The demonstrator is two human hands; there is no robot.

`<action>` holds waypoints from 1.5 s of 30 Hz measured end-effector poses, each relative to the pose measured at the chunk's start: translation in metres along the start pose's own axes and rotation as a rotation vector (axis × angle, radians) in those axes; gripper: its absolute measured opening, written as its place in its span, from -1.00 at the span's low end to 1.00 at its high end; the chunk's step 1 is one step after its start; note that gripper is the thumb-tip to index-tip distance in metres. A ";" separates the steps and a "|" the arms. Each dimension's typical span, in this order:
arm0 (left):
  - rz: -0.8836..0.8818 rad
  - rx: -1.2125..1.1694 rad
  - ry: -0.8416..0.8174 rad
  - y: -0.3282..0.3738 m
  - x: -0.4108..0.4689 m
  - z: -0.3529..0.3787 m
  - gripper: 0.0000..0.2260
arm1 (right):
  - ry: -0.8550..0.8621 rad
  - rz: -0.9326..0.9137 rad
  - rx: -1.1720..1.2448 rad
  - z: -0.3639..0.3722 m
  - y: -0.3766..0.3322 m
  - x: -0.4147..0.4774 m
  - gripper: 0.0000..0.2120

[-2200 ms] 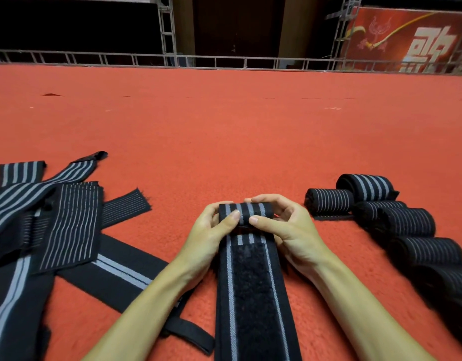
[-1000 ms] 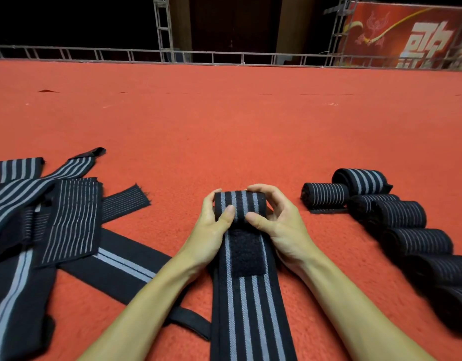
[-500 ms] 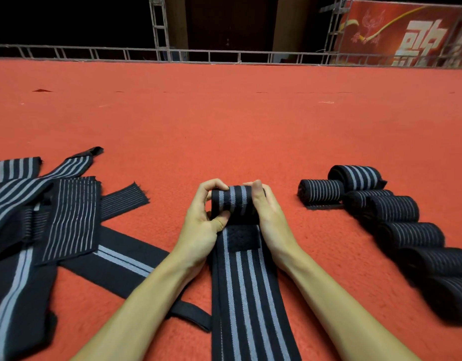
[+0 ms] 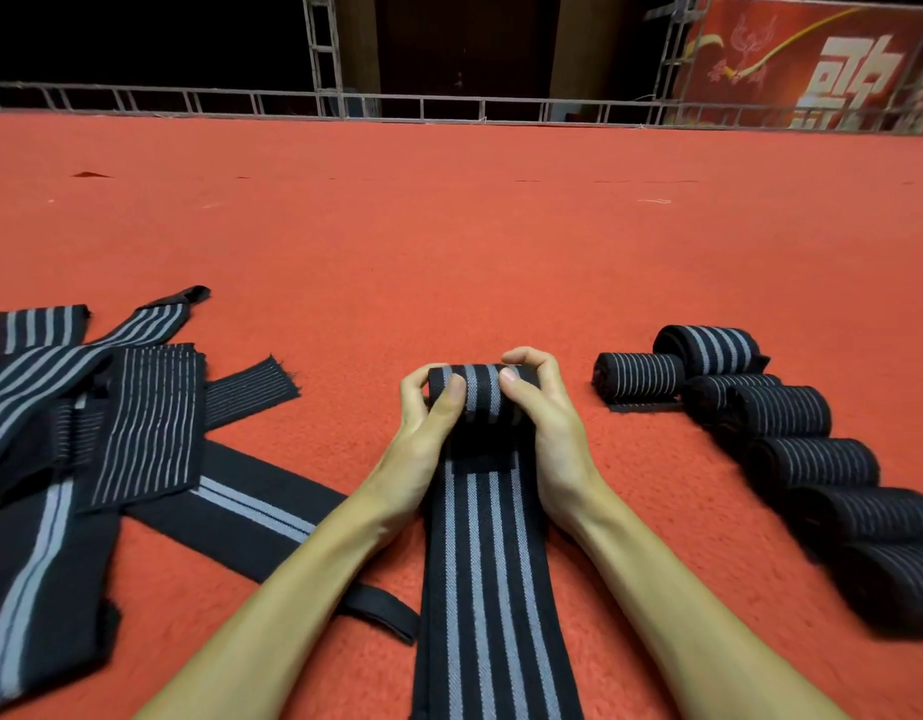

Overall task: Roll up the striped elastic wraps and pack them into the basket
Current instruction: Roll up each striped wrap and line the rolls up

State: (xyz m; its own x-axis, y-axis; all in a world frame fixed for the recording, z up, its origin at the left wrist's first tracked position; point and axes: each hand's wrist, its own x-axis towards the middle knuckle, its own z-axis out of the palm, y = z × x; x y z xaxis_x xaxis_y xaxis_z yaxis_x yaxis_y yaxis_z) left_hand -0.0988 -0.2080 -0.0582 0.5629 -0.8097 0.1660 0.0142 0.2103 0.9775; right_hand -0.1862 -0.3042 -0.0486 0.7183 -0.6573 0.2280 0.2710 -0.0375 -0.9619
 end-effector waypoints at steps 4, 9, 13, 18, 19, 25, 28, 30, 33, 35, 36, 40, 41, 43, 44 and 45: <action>-0.042 -0.095 0.023 0.000 0.000 0.002 -0.54 | -0.053 -0.072 -0.017 -0.004 0.002 -0.001 -0.75; -0.093 -0.230 0.009 0.003 -0.002 0.003 -0.45 | -0.004 -0.131 -0.126 -0.005 0.003 0.002 -0.70; -0.065 -0.203 -0.009 0.001 0.001 -0.004 -0.41 | 0.079 -0.102 -0.205 -0.007 0.006 0.006 -0.59; 0.118 -0.066 -0.034 0.000 0.002 -0.008 -0.49 | 0.046 -0.007 -0.210 -0.007 0.005 0.005 -0.50; 0.151 -0.042 -0.025 0.000 0.002 -0.009 -0.50 | 0.035 0.006 -0.219 -0.006 0.004 0.004 -0.49; 0.211 0.046 -0.006 -0.001 0.000 -0.007 -0.48 | 0.065 0.028 -0.257 -0.004 0.002 0.001 -0.56; 0.186 0.077 -0.025 -0.002 -0.001 -0.003 -0.47 | 0.084 0.062 -0.175 -0.005 0.003 0.003 -0.71; 0.159 0.088 -0.030 -0.003 -0.001 -0.001 -0.44 | 0.068 0.077 -0.117 -0.006 0.004 0.003 -0.79; 0.065 0.017 -0.045 -0.004 -0.002 0.000 -0.38 | 0.036 0.056 -0.086 -0.004 0.004 0.003 -0.83; -0.005 -0.096 -0.072 -0.003 -0.004 0.001 -0.38 | 0.010 0.038 -0.067 -0.004 0.002 0.003 -0.75; -0.026 -0.137 -0.079 -0.002 -0.005 0.002 -0.40 | -0.015 0.032 -0.058 -0.004 0.001 0.002 -0.70; -0.071 -0.174 -0.052 -0.001 -0.004 -0.001 -0.25 | -0.102 -0.003 -0.002 -0.008 -0.001 -0.001 -0.60; -0.088 -0.164 -0.064 0.000 -0.003 -0.001 -0.22 | -0.107 -0.015 0.001 -0.009 -0.001 -0.001 -0.58; -0.106 -0.161 -0.057 0.002 -0.003 0.000 -0.25 | -0.117 -0.045 0.002 -0.009 0.000 0.000 -0.55; -0.109 -0.171 -0.039 0.001 -0.003 0.000 -0.27 | -0.122 -0.056 0.000 -0.009 0.001 -0.001 -0.53; -0.105 -0.177 -0.018 0.001 -0.002 0.000 -0.30 | -0.126 -0.068 -0.007 -0.009 0.001 -0.001 -0.51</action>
State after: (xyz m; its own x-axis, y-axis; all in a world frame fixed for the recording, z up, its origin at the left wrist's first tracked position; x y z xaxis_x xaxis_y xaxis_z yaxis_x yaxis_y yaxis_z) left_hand -0.1005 -0.2061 -0.0577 0.5362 -0.8413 0.0680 0.2177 0.2158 0.9519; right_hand -0.1919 -0.3106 -0.0513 0.7731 -0.5534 0.3099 0.3180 -0.0845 -0.9443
